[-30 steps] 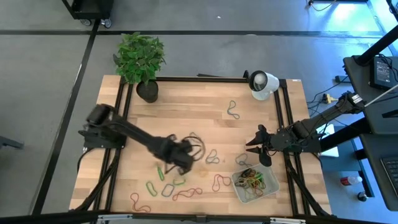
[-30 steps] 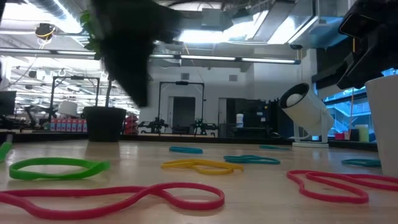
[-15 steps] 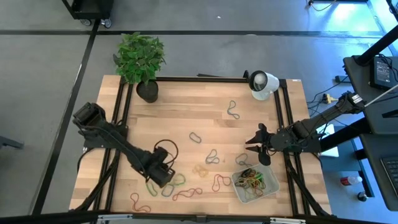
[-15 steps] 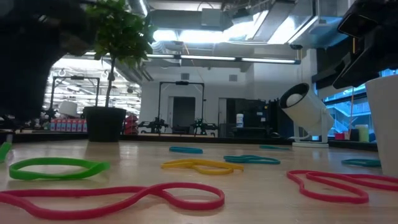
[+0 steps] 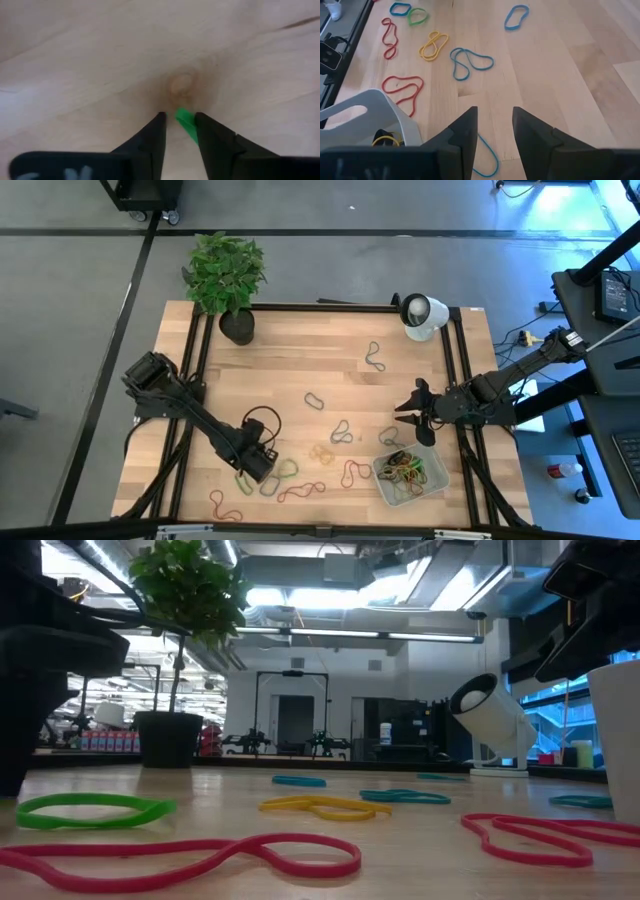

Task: Pick and place rubber bands into bin
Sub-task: Put the green rubber band into the white bin

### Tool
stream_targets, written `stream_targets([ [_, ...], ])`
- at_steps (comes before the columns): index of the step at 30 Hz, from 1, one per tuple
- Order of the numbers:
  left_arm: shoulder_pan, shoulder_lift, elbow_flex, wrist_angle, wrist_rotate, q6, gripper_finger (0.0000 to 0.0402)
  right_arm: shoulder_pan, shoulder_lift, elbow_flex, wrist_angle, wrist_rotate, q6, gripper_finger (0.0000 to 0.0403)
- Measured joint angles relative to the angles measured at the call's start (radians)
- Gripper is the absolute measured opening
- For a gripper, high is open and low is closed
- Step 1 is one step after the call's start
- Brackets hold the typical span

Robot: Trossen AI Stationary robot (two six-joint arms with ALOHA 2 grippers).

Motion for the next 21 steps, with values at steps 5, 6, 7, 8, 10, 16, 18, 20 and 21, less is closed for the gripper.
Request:
stream_targets([
  [5, -0.001, -0.003, 0.004, 0.025, -0.039, 0.055, 0.0015, 0.000, 0.000, 0.000, 0.001, -0.001, 0.000, 0.0126],
  [6, -0.002, -0.004, 0.014, 0.016, -0.047, 0.080, 0.0010, 0.000, 0.000, 0.000, 0.001, -0.001, -0.001, 0.0126],
  [7, -0.002, -0.004, 0.026, 0.009, -0.055, 0.108, 0.0006, 0.000, 0.000, 0.000, 0.001, -0.001, -0.002, 0.0126],
  [8, -0.001, -0.005, 0.045, 0.021, -0.072, 0.133, 0.0003, 0.000, 0.000, 0.000, 0.001, -0.001, -0.003, 0.0126],
  [10, 0.005, -0.009, 0.095, 0.032, -0.107, 0.181, 0.0002, 0.000, 0.000, 0.000, 0.001, -0.001, -0.003, 0.0126],
  [16, 0.017, -0.010, 0.233, 0.043, -0.228, 0.449, 0.0002, 0.000, 0.000, 0.000, -0.002, -0.001, -0.004, 0.0126],
  [18, 0.026, -0.009, 0.278, 0.038, -0.267, 0.525, 0.0002, 0.000, 0.000, 0.000, -0.002, -0.001, -0.004, 0.0126],
  [20, 0.037, -0.007, 0.323, 0.063, -0.300, 0.609, 0.0002, 0.000, 0.000, 0.000, -0.002, 0.002, -0.004, 0.0126],
  [21, 0.045, -0.005, 0.342, 0.088, -0.318, 0.661, 0.0002, 0.000, 0.000, 0.000, -0.002, 0.009, -0.004, 0.0126],
])
